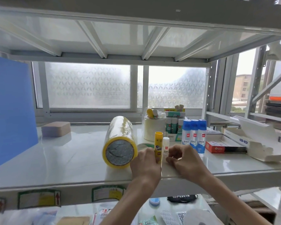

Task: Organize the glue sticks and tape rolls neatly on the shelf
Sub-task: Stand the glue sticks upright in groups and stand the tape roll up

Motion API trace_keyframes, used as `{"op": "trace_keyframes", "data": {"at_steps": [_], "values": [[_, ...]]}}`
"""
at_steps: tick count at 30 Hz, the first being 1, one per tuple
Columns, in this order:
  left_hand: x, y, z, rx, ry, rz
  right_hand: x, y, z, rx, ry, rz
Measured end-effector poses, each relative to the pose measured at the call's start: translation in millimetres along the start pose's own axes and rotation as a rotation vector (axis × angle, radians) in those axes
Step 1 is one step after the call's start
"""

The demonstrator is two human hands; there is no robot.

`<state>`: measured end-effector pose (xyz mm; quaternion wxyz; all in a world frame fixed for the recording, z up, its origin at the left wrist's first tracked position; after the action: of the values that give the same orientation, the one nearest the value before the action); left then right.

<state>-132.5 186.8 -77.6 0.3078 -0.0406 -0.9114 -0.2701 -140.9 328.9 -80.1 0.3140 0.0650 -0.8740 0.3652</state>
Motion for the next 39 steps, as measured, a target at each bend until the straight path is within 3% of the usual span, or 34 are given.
{"op": "trace_keyframes", "data": {"at_steps": [6, 10, 14, 20, 22, 25, 28, 31, 36, 39], "values": [[2, -1, 1, -0.097, 0.035, -0.045, -7, -6, -7, -0.026, 0.027, 0.056], [4, 2, -2, -0.119, 0.035, -0.061, 3, -34, -24, -0.055, 0.165, -0.078], [-5, 9, -17, -0.105, 0.054, -0.007, 29, -66, -35, -0.065, -0.038, -0.2], [-13, 19, -91, -0.101, 0.24, 0.132, 35, -89, -59, 0.203, -0.072, -0.302], [-5, 17, -118, -0.192, 0.255, 0.147, 32, -95, -68, 0.324, -0.096, -0.293], [28, 13, -142, -0.508, 0.116, 0.062, 43, -102, -73, 0.376, -0.136, -0.266], [60, 5, -150, -0.752, 0.043, -0.067, 82, -106, -66, 0.277, -0.053, -0.263], [75, -4, -152, -0.899, 0.037, -0.125, 132, -99, -35, -0.051, 0.047, -0.238], [78, -20, -153, -0.94, 0.081, -0.125, 178, -81, 25, -0.522, -0.26, -0.14], [63, -20, -132, -0.956, 0.028, -0.14, 181, -82, 34, -0.677, -0.288, -0.215]]}}
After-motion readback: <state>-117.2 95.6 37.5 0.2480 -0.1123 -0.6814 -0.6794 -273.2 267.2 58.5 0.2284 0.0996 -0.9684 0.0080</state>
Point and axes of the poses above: each hand's wrist, its own x-axis towards the middle knuckle, its own z-axis out of the palm, y = z × x, the point moved 1 cm from there along x, towards the middle knuckle, and after that the axes turned 10 degrees about y, right-handed, at the moved point
